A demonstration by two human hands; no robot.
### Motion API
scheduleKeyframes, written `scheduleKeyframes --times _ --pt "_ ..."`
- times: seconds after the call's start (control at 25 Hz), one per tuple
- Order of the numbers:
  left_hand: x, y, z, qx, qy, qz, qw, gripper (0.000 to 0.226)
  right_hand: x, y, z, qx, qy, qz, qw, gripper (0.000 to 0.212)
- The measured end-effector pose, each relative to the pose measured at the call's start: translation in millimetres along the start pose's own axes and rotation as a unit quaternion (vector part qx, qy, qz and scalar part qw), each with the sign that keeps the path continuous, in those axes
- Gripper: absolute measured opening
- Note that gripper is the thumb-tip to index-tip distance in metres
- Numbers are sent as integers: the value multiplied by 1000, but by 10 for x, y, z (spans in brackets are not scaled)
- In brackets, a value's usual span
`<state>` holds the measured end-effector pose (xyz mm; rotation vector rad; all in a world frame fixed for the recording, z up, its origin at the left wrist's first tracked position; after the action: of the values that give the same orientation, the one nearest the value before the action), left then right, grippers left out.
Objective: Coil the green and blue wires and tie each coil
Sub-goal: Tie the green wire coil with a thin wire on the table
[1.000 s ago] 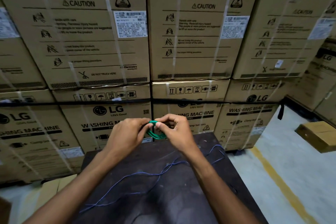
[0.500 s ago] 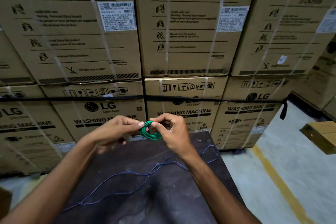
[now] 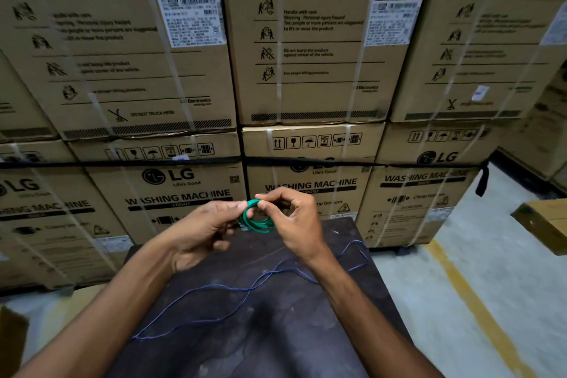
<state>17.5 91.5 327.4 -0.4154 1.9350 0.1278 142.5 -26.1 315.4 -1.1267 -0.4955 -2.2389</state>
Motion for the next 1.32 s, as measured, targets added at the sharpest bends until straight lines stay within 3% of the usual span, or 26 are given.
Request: scheduleKeyframes --times 0.16,0.4,0.64,0.92,1.32 --pt "48 -51 55 -67 -39 43 996 25 -58 -3 -12 -2 -16 4 1000 8" --pt "112 -127 199 -107 -49 30 993 42 -154 132 60 34 -26 0 999 17" --pt "330 -193 547 -120 -23 50 991 39 -539 693 -50 -25 -82 -20 996 23" --pt "1218 -550 1114 -100 59 13 993 30 -1293 1423 -642 0 -187 -88 979 22" --pt "2704 -1079 1782 -104 193 -9 976 23 -2709 2260 -1965 -17 -359 -211 909 17"
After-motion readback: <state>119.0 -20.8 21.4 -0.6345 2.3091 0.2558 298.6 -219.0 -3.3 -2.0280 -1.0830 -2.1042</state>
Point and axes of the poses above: each hand's wrist, its own z-axis towards the middle knuckle, its own y-axis out of the back of the hand, x = y × z, the point moved 4 cm from there along z, towards the middle knuckle, and after that the axes turned 8 degrees about y, right-handed, at the moved point
